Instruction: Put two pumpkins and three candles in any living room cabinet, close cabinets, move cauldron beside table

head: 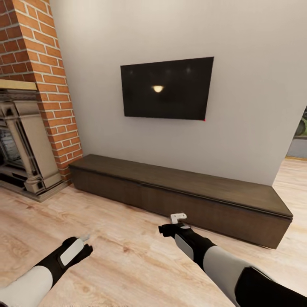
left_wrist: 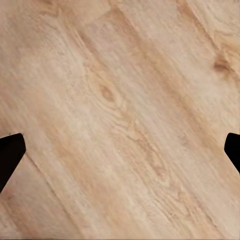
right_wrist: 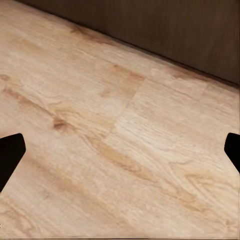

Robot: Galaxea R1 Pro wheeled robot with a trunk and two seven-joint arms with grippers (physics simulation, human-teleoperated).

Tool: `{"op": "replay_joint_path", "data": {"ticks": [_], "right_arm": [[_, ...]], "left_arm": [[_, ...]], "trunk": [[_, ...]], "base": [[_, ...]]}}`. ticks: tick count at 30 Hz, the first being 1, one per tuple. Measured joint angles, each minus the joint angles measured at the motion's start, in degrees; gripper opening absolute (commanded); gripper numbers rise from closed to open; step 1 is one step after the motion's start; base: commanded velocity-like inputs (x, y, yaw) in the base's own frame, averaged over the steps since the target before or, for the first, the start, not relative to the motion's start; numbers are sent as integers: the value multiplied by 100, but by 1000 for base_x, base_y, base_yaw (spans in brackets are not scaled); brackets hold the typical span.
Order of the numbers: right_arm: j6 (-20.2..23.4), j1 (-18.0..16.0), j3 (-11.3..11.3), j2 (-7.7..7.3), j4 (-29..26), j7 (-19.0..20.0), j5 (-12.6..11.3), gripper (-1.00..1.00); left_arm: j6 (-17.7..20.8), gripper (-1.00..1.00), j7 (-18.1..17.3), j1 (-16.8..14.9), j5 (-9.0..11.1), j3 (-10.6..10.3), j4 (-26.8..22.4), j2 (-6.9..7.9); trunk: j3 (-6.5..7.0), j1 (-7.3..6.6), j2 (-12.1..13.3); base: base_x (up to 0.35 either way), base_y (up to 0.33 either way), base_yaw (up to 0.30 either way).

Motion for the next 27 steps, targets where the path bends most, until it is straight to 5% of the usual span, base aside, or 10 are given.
{"op": "replay_joint_path", "data": {"ticks": [3,9,15,19,27], "right_arm": [[-79,-1,-3,-3,345,23,-244,100],[-111,11,-3,0,498,43,-370,100],[-127,35,-1,7,522,49,-382,100],[-350,158,5,34,527,47,-384,100],[-472,190,-3,13,530,37,-386,100]], "left_arm": [[-447,100,-472,-1,7,-47,654,-58],[-682,100,-1139,4,-7,-63,1247,-100],[-1002,100,-1241,16,12,-70,1447,-121],[-1051,100,-1251,21,10,-74,1469,-264],[-1061,100,-1253,24,8,-74,1473,-317]], "trunk": [[35,-66,120],[102,-198,361],[167,-330,601],[210,-417,762],[295,-593,1082]], "base": [[0,0,207],[0,0,191],[0,0,184],[0,0,183],[0,0,183]]}}
